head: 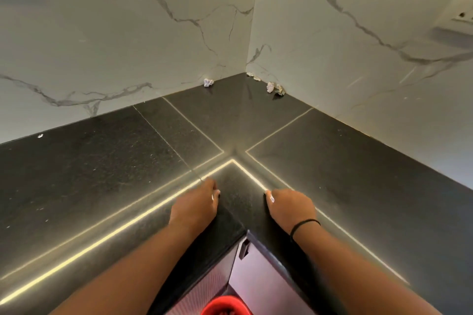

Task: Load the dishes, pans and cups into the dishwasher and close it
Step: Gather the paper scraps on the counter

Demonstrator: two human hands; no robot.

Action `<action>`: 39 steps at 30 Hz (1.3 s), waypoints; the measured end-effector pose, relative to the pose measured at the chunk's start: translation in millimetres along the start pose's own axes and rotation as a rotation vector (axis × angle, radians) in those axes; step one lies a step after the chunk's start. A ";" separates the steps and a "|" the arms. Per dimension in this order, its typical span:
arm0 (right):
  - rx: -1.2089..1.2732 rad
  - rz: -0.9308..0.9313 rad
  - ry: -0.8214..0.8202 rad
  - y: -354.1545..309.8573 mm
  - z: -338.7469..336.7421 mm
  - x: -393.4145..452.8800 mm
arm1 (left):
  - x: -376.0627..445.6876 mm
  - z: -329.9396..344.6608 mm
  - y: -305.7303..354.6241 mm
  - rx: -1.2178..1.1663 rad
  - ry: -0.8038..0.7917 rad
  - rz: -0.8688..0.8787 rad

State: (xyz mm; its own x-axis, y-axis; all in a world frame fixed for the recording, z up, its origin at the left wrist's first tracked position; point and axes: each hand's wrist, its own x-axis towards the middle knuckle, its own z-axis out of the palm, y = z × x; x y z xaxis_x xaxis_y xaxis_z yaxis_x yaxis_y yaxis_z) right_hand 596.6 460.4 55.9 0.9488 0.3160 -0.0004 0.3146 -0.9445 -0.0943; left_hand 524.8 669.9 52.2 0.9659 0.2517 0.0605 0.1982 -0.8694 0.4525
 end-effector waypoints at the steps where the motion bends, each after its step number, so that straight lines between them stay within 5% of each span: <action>1: -0.022 0.014 -0.002 -5.4 0.6 -20.0 | -23.6 -2.4 4.0 -0.014 -0.008 0.042; 6: 0.102 0.024 0.012 -58.1 -7.7 -111.6 | -149.5 0.5 25.6 -0.137 -0.068 0.303; 10: 0.482 0.153 -0.024 -87.5 -0.3 -170.5 | -204.4 7.4 25.2 -0.340 -0.210 0.179; 14: 1.009 0.485 -0.266 -90.7 53.9 -225.5 | -240.0 67.2 -6.6 -0.549 -0.362 -0.146; 16: 1.238 0.762 -0.469 -89.1 100.8 -247.5 | -255.6 110.3 -29.1 -0.643 -0.488 -0.473; 19: 1.361 1.137 -0.665 -77.1 194.0 -268.4 | -276.5 170.1 -65.8 -0.901 -0.585 -1.018; 22: 1.383 1.245 -0.666 -64.3 272.9 -269.4 | -279.6 224.1 -95.2 -0.952 -0.622 -1.219; 32: 1.745 1.182 -0.578 -32.4 430.1 -199.5 | -232.9 362.9 -130.8 -1.143 -0.430 -1.312; 39: 1.521 1.264 -0.553 -9.5 426.2 -208.1 | -222.4 379.8 -139.3 -1.087 -0.362 -1.284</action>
State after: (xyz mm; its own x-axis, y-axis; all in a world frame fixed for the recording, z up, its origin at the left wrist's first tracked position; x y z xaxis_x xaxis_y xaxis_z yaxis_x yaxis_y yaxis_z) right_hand 383.3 441.7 -367.4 0.3735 -0.0510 -0.9262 -0.9196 0.1105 -0.3769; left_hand 345.7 573.6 -362.2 0.3075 0.2674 -0.9132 0.7666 0.4989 0.4042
